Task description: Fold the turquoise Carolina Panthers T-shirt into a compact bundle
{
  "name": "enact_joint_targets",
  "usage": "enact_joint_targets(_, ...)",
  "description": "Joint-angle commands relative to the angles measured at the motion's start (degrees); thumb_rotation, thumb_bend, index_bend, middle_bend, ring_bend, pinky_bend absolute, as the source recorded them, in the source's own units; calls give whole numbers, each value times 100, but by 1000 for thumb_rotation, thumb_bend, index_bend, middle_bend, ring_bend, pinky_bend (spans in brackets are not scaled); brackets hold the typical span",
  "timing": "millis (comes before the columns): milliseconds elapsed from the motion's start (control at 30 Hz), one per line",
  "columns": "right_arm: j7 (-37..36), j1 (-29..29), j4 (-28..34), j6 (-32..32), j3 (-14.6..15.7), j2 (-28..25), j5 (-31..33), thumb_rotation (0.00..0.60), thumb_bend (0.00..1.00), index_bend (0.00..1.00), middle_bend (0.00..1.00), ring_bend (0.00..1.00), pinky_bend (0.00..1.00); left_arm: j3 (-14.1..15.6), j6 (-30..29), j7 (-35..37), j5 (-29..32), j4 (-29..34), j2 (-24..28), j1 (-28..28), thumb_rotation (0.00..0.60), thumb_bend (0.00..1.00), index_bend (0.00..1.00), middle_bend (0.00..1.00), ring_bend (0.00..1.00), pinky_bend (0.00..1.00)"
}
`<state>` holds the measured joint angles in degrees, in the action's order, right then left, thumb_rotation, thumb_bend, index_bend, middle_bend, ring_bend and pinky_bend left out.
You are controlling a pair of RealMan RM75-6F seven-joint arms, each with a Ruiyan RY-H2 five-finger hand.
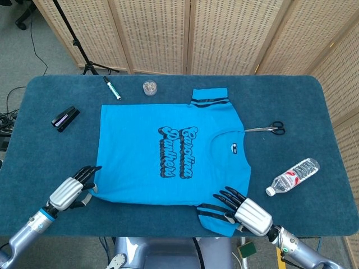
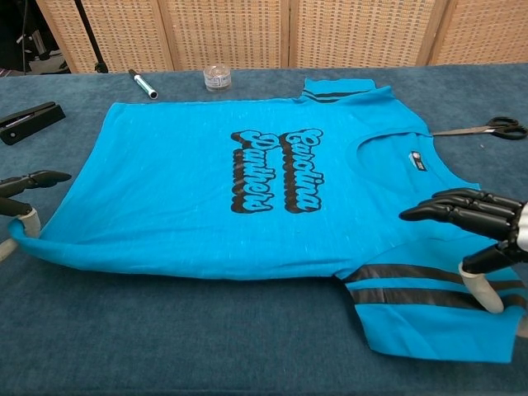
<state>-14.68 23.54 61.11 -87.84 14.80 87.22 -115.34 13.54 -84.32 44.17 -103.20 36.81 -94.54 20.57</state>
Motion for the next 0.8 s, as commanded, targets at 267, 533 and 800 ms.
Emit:
enact_joint_targets(267, -142, -25, 32, -379, 241, -135, -365, 600, 466, 676, 70, 0, 0, 228, -428, 161, -291, 225, 235, -74, 600, 611, 773, 0, 0, 0)
enact_joint_targets(533, -359, -19, 281, -620, 366, -228, -579, 600, 466, 676, 69, 0, 0, 398, -729, 190, -544, 724, 513, -64, 600, 613, 773, 0, 0, 0)
enact_joint_targets(800, -640, 46, 431, -781, 541, -332, -852, 600, 466, 678, 69, 0, 0, 655, -753, 383, -827, 1197, 803, 50, 600, 622, 773, 0, 0, 0)
